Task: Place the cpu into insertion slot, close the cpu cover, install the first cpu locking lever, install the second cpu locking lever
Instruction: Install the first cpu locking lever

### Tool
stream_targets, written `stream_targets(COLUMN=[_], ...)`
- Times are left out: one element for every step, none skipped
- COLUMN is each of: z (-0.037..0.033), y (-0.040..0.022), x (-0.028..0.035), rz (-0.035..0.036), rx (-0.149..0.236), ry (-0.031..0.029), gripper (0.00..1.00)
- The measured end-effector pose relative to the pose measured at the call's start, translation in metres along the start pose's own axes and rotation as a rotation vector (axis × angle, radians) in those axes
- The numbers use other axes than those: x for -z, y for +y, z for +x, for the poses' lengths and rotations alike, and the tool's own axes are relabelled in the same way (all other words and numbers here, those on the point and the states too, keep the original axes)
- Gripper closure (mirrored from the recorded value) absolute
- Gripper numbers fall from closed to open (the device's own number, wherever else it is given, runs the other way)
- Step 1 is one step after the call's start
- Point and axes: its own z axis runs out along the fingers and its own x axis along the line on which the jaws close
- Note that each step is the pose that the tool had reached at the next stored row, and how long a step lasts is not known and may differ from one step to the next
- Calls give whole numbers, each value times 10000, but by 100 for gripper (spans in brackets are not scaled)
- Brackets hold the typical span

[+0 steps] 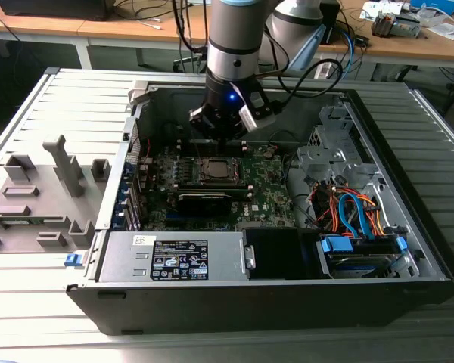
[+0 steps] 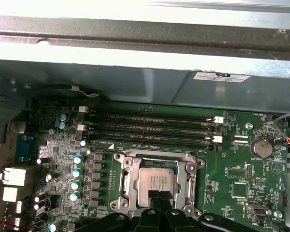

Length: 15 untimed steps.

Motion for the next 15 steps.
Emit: stream_targets(z=[6,11,15,17,20,23,27,29,32,37,39,42,44,46,48], y=[0,1,1,1,1,2,2,2,2,3,3,3,3,3,4], x=[0,-1,-1,-1,-2,-2,-2,-3,-3,-3,-4,-4,-4,-4,-4], rz=[0,0,-1,0,0,0,-1,-1,0,0,-1,0,-1,0,0], rx=[0,0,0,0,0,1,1,1,0,0,1,1,0,0,0], ry=[0,0,-1,0,0,-1,-1,0,-1,0,0,0,-1,0,0], gripper=[89,89,89,89,89,89,89,89,89,89,89,89,89,89,89])
